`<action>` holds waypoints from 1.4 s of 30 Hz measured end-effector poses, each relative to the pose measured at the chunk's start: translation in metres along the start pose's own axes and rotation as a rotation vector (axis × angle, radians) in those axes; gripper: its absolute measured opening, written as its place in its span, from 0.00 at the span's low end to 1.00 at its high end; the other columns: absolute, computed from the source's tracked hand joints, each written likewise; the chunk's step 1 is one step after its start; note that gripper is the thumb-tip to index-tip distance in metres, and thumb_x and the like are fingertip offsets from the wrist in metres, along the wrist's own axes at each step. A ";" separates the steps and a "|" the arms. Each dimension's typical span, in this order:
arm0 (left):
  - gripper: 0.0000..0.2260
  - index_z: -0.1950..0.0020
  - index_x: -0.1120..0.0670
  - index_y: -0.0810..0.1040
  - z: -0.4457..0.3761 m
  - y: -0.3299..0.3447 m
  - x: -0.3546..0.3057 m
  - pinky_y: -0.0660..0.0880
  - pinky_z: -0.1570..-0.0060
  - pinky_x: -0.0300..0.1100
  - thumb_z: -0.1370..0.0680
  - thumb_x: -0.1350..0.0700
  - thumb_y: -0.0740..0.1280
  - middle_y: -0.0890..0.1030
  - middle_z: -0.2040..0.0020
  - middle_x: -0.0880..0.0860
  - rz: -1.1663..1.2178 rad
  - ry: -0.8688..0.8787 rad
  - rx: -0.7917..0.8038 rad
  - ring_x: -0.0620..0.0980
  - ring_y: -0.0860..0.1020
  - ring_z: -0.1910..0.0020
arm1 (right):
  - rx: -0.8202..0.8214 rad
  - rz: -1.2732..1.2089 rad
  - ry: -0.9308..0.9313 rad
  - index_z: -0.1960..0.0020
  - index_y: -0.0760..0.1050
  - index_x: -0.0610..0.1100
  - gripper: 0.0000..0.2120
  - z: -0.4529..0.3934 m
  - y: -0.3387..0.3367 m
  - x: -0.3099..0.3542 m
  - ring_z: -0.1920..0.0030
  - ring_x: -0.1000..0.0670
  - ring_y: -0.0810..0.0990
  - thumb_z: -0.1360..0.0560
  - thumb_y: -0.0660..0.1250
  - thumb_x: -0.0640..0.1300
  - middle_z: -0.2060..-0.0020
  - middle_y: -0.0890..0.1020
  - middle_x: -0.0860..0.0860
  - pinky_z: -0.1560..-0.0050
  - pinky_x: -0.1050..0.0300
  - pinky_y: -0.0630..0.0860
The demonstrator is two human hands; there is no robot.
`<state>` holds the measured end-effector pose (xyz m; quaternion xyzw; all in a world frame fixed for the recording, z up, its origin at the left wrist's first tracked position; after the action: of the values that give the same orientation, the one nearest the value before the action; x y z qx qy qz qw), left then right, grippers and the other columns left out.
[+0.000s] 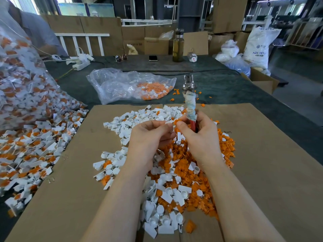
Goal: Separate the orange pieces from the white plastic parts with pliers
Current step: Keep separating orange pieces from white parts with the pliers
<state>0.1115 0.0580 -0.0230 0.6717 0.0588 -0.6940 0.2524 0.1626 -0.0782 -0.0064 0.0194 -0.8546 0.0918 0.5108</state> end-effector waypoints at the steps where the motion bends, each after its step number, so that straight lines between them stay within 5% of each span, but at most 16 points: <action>1: 0.02 0.55 0.60 0.82 0.000 0.000 0.000 0.80 0.67 0.37 0.26 0.64 0.74 0.85 0.65 0.56 0.013 -0.010 0.002 0.49 0.85 0.65 | -0.008 -0.004 -0.001 0.52 0.77 0.48 0.04 0.000 0.000 0.000 0.65 0.63 0.76 0.25 0.70 0.41 0.66 0.78 0.64 0.62 0.72 0.71; 8: 0.02 0.56 0.60 0.83 0.001 0.003 0.002 0.80 0.66 0.37 0.26 0.64 0.74 0.85 0.64 0.58 0.055 -0.029 0.009 0.50 0.85 0.64 | -0.002 0.033 -0.019 0.50 0.75 0.47 0.04 0.000 0.002 0.001 0.66 0.65 0.75 0.23 0.69 0.42 0.68 0.77 0.68 0.65 0.74 0.70; 17: 0.01 0.57 0.61 0.83 0.004 0.002 -0.004 0.80 0.66 0.37 0.27 0.64 0.74 0.85 0.63 0.59 0.115 0.026 -0.007 0.50 0.85 0.65 | -0.078 0.154 -0.067 0.50 0.74 0.51 0.06 0.005 0.001 0.004 0.65 0.59 0.76 0.24 0.70 0.44 0.65 0.78 0.58 0.67 0.70 0.71; 25: 0.03 0.59 0.55 0.85 0.007 0.004 -0.016 0.81 0.63 0.39 0.28 0.62 0.76 0.86 0.64 0.54 -0.120 0.224 -0.060 0.52 0.85 0.63 | -0.139 0.238 -0.146 0.54 0.73 0.52 0.07 0.007 -0.002 0.012 0.70 0.56 0.72 0.25 0.71 0.44 0.69 0.74 0.61 0.73 0.66 0.68; 35: 0.03 0.59 0.53 0.85 0.006 0.002 -0.017 0.83 0.54 0.47 0.28 0.60 0.77 0.86 0.64 0.52 -0.246 0.266 -0.104 0.51 0.86 0.61 | -0.116 0.250 -0.121 0.53 0.73 0.51 0.07 0.006 -0.001 0.009 0.67 0.57 0.75 0.25 0.71 0.45 0.67 0.76 0.60 0.69 0.66 0.70; 42: 0.04 0.59 0.54 0.84 0.007 0.002 -0.017 0.83 0.57 0.43 0.28 0.60 0.77 0.86 0.64 0.52 -0.207 0.266 -0.093 0.50 0.86 0.61 | -0.098 0.238 -0.075 0.51 0.74 0.53 0.07 0.006 0.000 0.009 0.63 0.53 0.78 0.25 0.71 0.46 0.62 0.79 0.57 0.64 0.54 0.78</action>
<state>0.1054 0.0576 -0.0051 0.7356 0.1926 -0.6178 0.2005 0.1528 -0.0788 -0.0015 -0.1040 -0.8729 0.1091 0.4641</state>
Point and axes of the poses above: each hand's wrist, its own z-axis away from the middle knuckle, its own y-axis out of the palm, x = y × z, the point moved 6 cm from there along -z, towards the middle knuckle
